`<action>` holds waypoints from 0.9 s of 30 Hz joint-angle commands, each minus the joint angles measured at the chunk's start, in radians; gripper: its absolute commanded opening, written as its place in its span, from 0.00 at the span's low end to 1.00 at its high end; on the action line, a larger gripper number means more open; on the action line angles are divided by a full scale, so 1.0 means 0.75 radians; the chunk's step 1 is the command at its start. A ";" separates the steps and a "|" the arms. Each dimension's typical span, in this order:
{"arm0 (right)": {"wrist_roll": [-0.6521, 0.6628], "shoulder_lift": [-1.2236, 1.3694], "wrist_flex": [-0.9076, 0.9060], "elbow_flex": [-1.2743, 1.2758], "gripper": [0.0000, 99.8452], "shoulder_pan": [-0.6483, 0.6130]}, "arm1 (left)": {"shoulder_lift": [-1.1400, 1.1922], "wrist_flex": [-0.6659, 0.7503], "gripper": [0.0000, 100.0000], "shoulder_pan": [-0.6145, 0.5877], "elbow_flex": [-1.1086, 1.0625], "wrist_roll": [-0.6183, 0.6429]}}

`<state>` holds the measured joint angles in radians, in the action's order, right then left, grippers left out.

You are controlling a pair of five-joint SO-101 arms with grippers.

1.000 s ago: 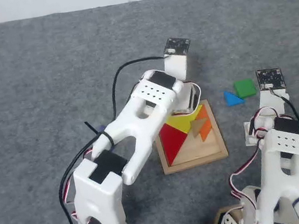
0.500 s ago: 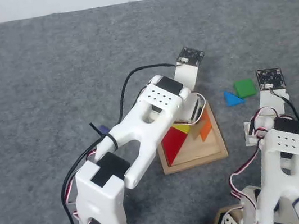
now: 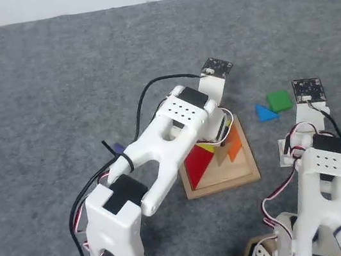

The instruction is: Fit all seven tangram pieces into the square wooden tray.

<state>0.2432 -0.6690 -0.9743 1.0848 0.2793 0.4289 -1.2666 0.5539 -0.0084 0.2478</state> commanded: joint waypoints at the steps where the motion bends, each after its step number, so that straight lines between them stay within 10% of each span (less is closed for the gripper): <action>1: -0.010 -0.040 0.021 -0.025 0.17 0.015 | -0.018 -0.033 0.19 -0.016 -0.001 -0.016; 27: -0.006 -0.040 0.021 -0.023 0.17 0.015 | -0.055 -0.033 0.16 0.110 0.038 -0.108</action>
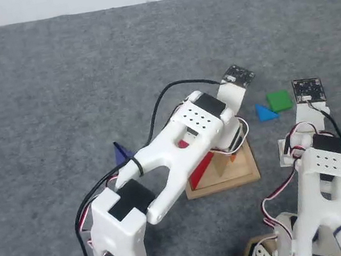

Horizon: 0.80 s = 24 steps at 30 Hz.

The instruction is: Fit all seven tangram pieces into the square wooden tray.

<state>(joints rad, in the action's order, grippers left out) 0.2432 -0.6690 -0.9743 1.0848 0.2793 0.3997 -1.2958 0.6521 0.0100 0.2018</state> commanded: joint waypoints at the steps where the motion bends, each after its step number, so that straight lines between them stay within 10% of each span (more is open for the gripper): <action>1: -0.006 -0.040 0.021 -0.023 0.17 0.015 | -0.004 0.008 0.16 -0.033 0.017 -0.051; 16: -0.006 -0.040 0.021 -0.023 0.17 0.015 | -0.104 0.027 0.16 -0.100 0.021 -0.264; 24: -0.004 -0.042 0.021 -0.020 0.17 0.015 | -0.501 0.088 0.16 -0.045 -0.474 -0.399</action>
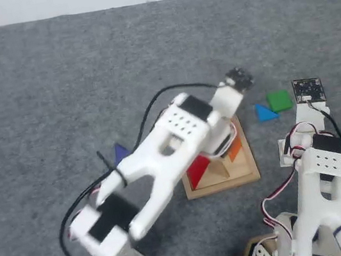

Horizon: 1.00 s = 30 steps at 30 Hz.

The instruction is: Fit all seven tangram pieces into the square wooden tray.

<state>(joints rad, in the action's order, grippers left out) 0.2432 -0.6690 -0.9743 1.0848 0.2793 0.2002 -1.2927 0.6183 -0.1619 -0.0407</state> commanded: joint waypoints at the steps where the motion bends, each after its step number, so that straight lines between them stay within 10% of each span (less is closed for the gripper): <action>1: -0.004 -0.044 0.021 -0.020 0.17 0.015 | -0.268 0.125 0.16 -0.002 -0.318 -0.088; 30: -0.004 -0.040 0.021 -0.020 0.17 0.015 | 0.155 0.284 0.16 -0.002 -0.085 -0.090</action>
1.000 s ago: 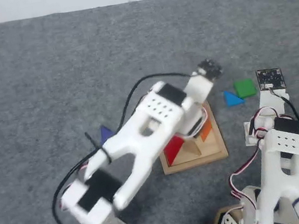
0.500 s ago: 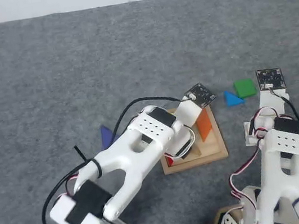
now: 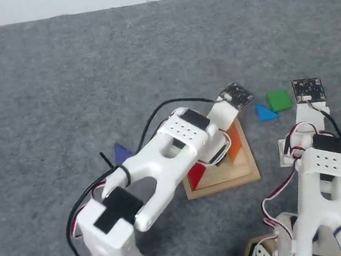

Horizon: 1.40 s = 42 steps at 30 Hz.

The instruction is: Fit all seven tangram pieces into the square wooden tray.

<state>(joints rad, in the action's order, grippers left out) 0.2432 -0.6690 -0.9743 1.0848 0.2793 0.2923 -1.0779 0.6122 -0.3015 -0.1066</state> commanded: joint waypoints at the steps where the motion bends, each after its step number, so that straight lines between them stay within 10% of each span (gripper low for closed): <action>1: -0.004 -0.040 0.021 -0.020 0.17 0.015 | 0.043 -0.008 0.16 0.006 0.124 -0.002; 13: -0.002 -0.040 0.021 -0.016 0.17 -0.021 | 0.025 -0.117 0.16 -0.233 0.353 0.037; 29: 0.063 -0.015 -0.056 -0.229 0.17 -0.044 | -0.696 -0.059 0.17 -0.601 -0.259 0.243; 42: 0.072 0.932 -0.230 -1.097 0.17 -0.390 | -0.751 0.270 0.17 -0.853 -0.637 0.252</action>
<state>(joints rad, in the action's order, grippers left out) 0.2831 -0.1105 -1.1385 0.4112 0.0123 -0.2171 -0.9137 -0.0153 -0.7787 0.0713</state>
